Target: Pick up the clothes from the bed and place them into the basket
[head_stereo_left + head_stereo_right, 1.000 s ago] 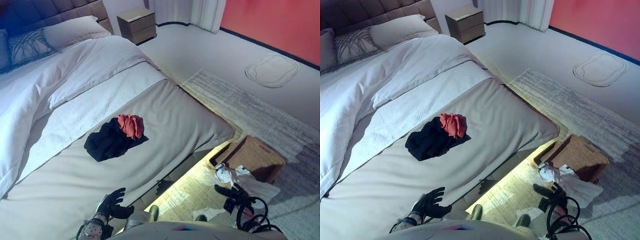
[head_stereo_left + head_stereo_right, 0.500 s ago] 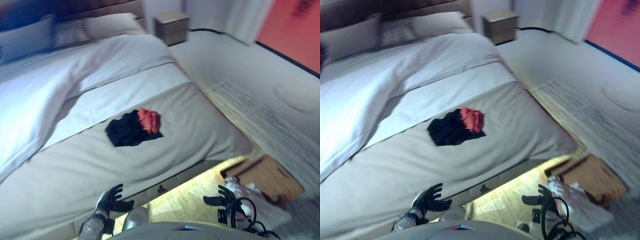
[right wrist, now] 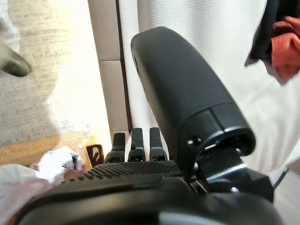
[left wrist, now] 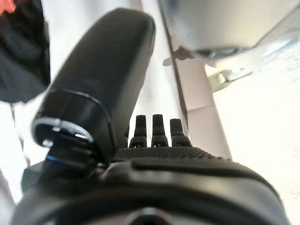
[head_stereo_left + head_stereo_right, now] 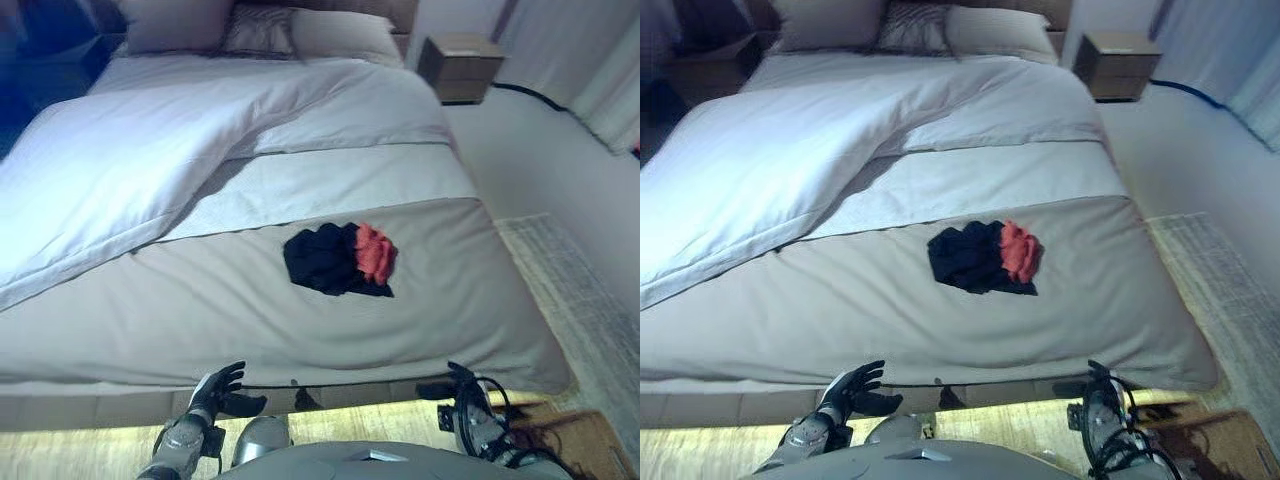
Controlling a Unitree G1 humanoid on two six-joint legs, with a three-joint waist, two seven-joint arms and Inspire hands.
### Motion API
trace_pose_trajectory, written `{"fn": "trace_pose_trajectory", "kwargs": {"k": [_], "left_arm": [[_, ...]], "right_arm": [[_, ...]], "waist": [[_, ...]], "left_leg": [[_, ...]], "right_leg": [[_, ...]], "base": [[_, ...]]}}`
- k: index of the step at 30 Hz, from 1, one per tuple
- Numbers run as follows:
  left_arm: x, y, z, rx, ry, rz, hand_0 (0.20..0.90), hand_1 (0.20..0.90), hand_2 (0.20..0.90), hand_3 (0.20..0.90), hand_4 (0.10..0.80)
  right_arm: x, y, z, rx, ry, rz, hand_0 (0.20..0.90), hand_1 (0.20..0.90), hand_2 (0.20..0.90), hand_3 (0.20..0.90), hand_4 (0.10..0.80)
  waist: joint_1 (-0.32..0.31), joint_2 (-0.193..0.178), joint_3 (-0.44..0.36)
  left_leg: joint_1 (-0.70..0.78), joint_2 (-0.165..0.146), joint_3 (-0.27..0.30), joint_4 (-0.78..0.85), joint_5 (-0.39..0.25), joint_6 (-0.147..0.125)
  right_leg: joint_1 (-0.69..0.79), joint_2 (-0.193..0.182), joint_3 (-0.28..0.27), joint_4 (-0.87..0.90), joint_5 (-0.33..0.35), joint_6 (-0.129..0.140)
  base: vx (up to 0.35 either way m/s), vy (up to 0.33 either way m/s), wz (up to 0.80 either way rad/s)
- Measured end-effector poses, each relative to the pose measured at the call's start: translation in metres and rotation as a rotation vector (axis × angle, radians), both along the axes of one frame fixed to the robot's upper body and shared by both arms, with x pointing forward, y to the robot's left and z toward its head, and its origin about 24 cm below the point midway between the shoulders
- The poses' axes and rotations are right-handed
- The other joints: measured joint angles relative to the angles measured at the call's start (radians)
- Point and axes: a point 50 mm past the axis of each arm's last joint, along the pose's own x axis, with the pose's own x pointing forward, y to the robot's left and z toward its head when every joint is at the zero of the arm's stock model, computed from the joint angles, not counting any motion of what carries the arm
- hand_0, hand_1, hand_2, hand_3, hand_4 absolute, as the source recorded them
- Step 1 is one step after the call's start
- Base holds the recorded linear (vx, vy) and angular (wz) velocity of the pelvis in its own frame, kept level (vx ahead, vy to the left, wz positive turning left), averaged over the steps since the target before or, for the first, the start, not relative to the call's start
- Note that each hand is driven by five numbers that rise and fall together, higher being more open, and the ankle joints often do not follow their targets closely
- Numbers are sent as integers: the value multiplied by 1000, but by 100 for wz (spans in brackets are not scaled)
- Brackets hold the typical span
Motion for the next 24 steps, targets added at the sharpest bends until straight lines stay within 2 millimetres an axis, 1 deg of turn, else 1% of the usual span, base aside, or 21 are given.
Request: {"fn": "trace_pose_trajectory", "kwargs": {"k": [1,2,3,4,5,6,7,8,9,10,11,12,13,14,15,16,17,18,21,22,24], "left_arm": [[2,2,1,9,1,-4,900,900,900,900,800],[4,8,3,29,3,-4,900,900,900,900,800],[3,12,3,48,11,7,900,900,900,900,800],[3,14,3,54,17,12,900,900,900,900,800],[3,16,4,64,17,19,900,900,900,900,800],[4,18,5,70,14,18,900,900,900,900,800],[3,23,6,84,14,23,900,900,900,900,800],[5,27,8,97,7,23,900,900,900,900,800],[6,36,13,118,-7,24,900,900,900,900,800],[6,34,12,120,-14,47,900,900,900,900,800],[4,33,12,120,-16,47,900,900,900,900,800],[1,31,11,112,-18,42,900,900,900,900,800],[-1,30,11,108,-18,41,900,900,900,900,800],[-1,29,11,107,-17,40,900,900,900,900,800],[1,29,11,105,-22,40,900,900,900,900,800],[4,30,12,107,-30,41,900,900,900,900,800],[8,29,14,106,-39,38,900,900,900,900,800],[14,28,16,103,-57,32,900,900,900,900,800],[30,25,23,95,-117,16,900,900,900,900,800],[32,25,24,94,-126,14,900,900,900,900,800],[34,27,25,94,-131,15,900,900,900,900,800]], "right_arm": [[2,-1,1,-3,-10,-4,900,900,900,900,800],[6,-2,3,-10,-27,-12,900,900,900,900,800],[10,-6,6,-25,-43,-22,900,900,900,900,800],[11,-9,7,-31,-53,-32,900,900,900,900,800],[15,-16,12,-43,-78,-60,900,900,900,900,800],[17,-19,13,-46,-85,-71,900,900,900,900,800],[22,-24,17,-59,-99,-73,900,900,900,900,800],[22,-29,19,-69,-102,-83,900,900,900,900,800],[19,-33,19,-64,-96,-112,900,900,900,900,800],[22,-44,24,-83,-99,-137,900,900,900,900,800],[24,-49,27,-97,-106,-139,900,900,900,900,800],[29,-61,34,-125,-127,-136,900,900,900,900,800],[40,-72,46,-156,-163,-134,900,900,900,900,800],[46,-76,51,-166,-181,-137,900,900,900,900,800],[59,-85,64,-183,-227,-149,900,900,900,900,800],[74,-93,79,-205,-278,-154,900,900,900,900,800],[82,-97,87,-214,-307,-160,900,900,900,900,800],[99,-102,104,-231,-366,-156,900,900,900,900,800],[133,-106,141,-230,-518,-143,900,900,900,900,800],[144,-103,152,-213,-568,-131,900,900,900,900,800],[159,-98,165,-169,-627,-115,900,900,900,900,800]], "waist": [[-6,1,3],[-17,11,9],[-29,4,12],[-34,5,13],[-49,1,23],[-51,-3,28],[-59,-11,35],[-78,-30,36],[-77,-80,38],[-60,-78,53],[-54,-78,53],[-37,-68,52],[-22,-66,55],[-18,-62,57],[-16,-61,63],[-8,-56,76],[-7,-53,86],[-1,-40,117],[16,-20,178],[23,-13,199],[41,-5,218]], "left_leg": [[0,6,-19,-5,1,0],[-13,16,-54,-6,5,4],[-16,12,-82,-8,5,5],[-17,11,-95,-11,4,2],[-20,11,-124,-11,1,-1],[-22,11,-133,-11,-1,-4],[-39,12,-153,-13,-5,-10],[-58,7,-176,-13,-9,-21],[-57,-14,-183,-11,11,-55],[-54,3,-193,-1,14,-105],[-64,16,-186,13,14,-108],[-80,45,-183,34,11,-126],[-109,66,-185,59,8,-140],[-130,76,-190,70,18,-161],[-171,86,-194,88,20,-167],[-199,94,-197,91,26,-174],[-211,96,-199,92,31,-180],[-236,96,-207,110,41,-193],[-278,92,-215,132,41,-193],[-291,90,-218,142,41,-193],[-319,87,-219,146,41,-193]], "right_leg": [[-4,28,5,-33,-16,-12],[-15,84,19,-147,-31,-17],[-27,113,28,-280,-30,-17],[-35,125,33,-356,-30,-17],[-50,140,57,-501,-22,-19],[-68,141,62,-545,-16,-13],[-96,140,82,-591,1,-12],[-56,146,96,-584,6,-12],[7,135,93,-589,11,-16],[39,156,79,-630,61,-45],[38,166,72,-631,66,-54],[38,197,62,-641,63,-58],[27,220,55,-654,63,-58],[16,232,50,-657,69,-67],[-13,240,45,-657,71,-70],[-37,249,42,-658,77,-80],[-46,251,38,-657,80,-85],[-55,258,28,-653,82,-87],[-87,252,21,-637,78,-93],[-100,248,21,-622,70,-103],[-137,241,21,-592,61,-106]], "base": [[77,-376,84],[97,-367,73],[119,-382,66],[142,-368,64],[136,-282,45],[157,-254,59],[148,-210,74],[157,-255,99],[103,-263,86],[39,-229,45],[-33,-194,14],[-139,-203,3],[-173,-173,1],[-178,-150,4],[-106,-91,7],[-74,-83,7],[-44,-69,13],[-16,-60,17],[4,-33,16],[17,-9,8],[11,-5,3]]}}
